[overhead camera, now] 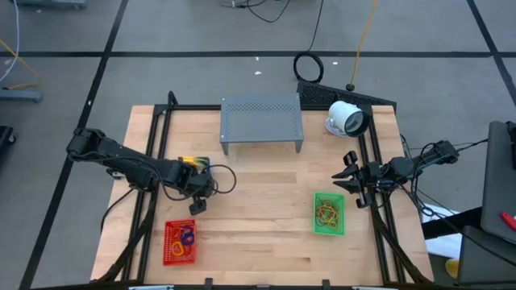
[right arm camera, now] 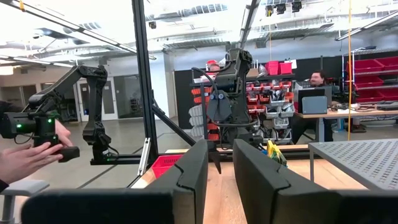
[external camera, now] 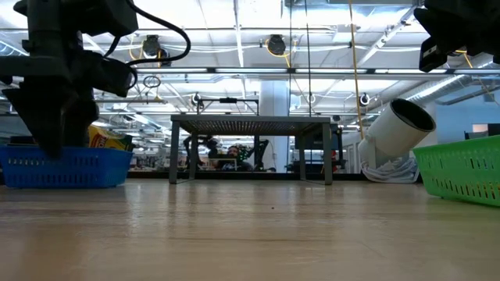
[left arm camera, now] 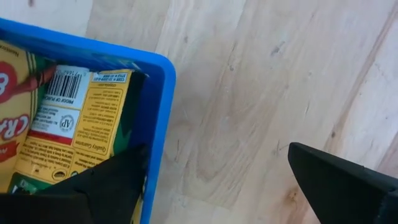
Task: Pick & Place Office Desk Supplies
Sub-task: Put the blue bin with crayon boxes on the shelf
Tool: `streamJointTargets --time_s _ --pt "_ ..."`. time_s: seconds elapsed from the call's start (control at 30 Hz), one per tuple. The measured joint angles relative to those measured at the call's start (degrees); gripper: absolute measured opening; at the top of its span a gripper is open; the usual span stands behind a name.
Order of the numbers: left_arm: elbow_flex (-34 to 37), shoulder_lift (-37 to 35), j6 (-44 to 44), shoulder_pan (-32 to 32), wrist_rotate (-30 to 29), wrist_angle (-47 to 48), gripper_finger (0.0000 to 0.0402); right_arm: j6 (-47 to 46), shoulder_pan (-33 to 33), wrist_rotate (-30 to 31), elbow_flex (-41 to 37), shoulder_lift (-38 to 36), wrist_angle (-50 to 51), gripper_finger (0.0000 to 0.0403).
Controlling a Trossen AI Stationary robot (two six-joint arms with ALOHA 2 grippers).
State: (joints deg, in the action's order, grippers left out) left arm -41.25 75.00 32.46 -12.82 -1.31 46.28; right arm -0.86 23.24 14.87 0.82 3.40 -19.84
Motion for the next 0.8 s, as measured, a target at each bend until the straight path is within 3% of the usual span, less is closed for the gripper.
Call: streamJointTargets --time_s 0.2,0.57,0.8 --pt "0.0 0.0 -3.49 0.0 0.31 -0.17 0.0352 0.0 0.0 0.0 0.0 0.0 -0.01 0.0066" --pt "0.0 0.0 -6.4 0.0 2.78 -1.45 0.0173 0.01 -0.01 0.0 0.0 0.01 0.0 0.0066" --pt "0.0 0.0 -8.33 0.0 2.28 -2.85 0.0082 0.01 0.0 0.0 0.0 0.0 0.0 0.0066"
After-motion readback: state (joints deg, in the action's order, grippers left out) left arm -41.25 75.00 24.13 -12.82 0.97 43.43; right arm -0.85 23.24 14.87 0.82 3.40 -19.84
